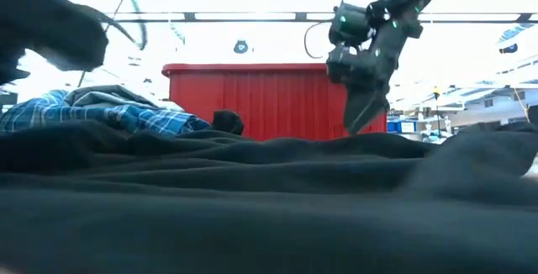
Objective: Fold Laundry from Bin
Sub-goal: Fold the black shirt
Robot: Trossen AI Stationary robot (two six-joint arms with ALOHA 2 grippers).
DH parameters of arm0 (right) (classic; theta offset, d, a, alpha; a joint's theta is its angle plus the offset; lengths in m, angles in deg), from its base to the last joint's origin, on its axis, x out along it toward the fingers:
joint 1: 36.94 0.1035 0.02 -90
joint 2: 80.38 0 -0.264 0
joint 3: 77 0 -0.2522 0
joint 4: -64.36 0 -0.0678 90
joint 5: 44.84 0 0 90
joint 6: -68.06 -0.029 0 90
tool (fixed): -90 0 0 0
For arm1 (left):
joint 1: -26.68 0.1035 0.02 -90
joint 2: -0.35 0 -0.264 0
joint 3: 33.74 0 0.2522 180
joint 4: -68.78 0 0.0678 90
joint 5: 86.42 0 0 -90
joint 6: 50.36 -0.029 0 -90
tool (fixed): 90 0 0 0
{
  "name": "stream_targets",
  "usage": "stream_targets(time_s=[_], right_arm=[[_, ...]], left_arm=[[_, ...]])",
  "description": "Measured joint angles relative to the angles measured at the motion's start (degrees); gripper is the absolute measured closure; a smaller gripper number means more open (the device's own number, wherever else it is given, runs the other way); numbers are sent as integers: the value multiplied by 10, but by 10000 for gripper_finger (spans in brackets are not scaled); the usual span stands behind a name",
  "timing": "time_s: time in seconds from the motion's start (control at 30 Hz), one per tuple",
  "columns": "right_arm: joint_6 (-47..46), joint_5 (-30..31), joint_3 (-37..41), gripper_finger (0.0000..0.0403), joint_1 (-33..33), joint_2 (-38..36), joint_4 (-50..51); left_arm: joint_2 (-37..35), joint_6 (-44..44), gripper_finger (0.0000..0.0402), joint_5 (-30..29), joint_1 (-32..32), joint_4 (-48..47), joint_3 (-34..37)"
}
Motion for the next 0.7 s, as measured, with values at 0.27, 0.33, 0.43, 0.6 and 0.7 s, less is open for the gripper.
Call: stream_targets(time_s=[0.27, 0.33, 0.43, 0.6, 0.7], right_arm=[[-199, 41, 126, 202, -2, 1, -191], [-230, 25, 140, 202, 3, 1, -200], [-253, 15, 149, 202, 27, 1, -201], [-274, 30, 151, 202, 58, 1, -234], [-285, 54, 150, 203, 58, 26, -246]], left_arm=[[-3, 105, 379, 17, -46, -44, 0], [-3, 109, 377, 16, -49, -42, -1], [-4, 110, 378, 1, -49, -54, -1], [-4, 110, 379, -34, -46, -84, -1], [-5, 67, 381, -88, -45, -88, -2]])
